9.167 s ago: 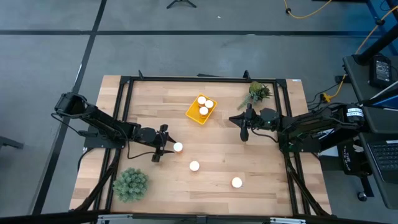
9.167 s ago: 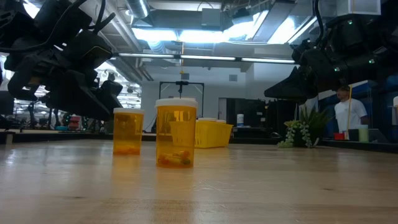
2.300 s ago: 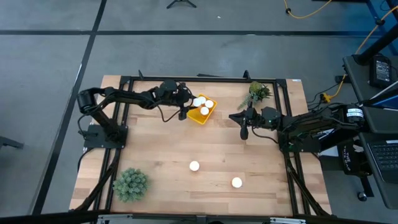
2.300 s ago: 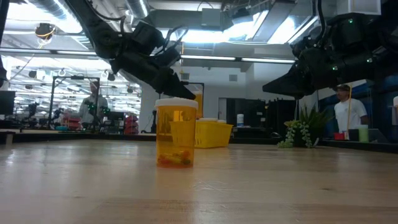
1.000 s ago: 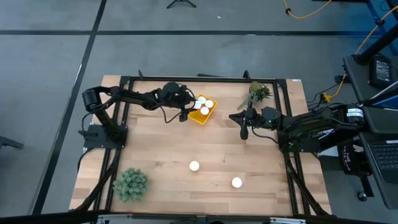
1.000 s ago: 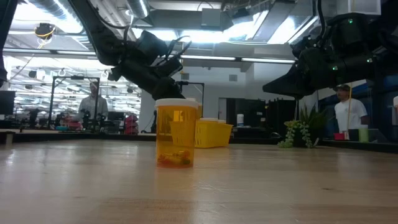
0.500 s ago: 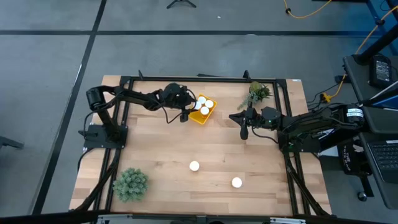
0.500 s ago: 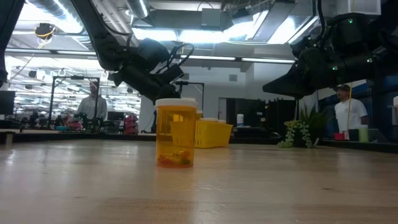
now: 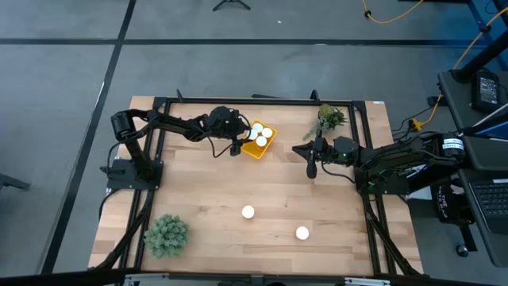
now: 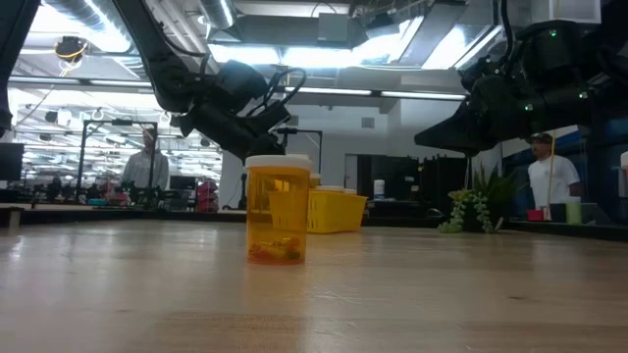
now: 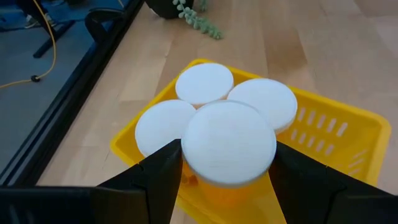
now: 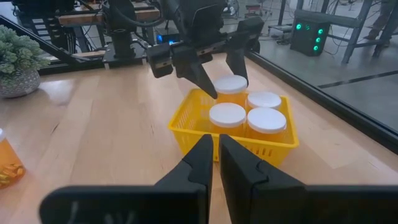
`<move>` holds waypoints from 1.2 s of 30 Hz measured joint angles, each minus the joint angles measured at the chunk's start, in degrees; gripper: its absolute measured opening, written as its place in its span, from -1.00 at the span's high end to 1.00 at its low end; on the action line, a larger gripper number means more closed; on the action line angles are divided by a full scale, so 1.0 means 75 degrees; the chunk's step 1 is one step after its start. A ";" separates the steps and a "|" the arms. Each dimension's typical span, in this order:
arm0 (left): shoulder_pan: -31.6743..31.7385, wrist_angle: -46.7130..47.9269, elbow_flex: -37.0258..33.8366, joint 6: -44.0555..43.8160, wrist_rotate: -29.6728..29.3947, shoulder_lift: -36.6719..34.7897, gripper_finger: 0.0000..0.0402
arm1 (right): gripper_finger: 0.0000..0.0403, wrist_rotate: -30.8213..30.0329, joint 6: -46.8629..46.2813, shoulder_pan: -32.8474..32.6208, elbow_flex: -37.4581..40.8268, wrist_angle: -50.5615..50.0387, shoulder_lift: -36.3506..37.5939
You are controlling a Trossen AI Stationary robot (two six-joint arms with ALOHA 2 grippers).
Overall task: Pick and place pill bottles into a basket
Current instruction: Put the top pill bottle into the bin
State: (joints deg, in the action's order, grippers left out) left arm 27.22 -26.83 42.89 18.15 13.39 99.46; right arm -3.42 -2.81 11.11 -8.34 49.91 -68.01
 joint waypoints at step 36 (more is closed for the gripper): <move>-0.0017 -0.0278 0.0003 0.0031 -0.0254 0.0227 -0.09 | 0.84 0.0000 0.0004 0.0001 0.0000 0.0006 0.0000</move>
State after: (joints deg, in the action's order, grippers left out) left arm 27.09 -28.92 42.92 18.38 11.49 101.16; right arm -3.42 -2.78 11.12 -8.34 49.95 -68.01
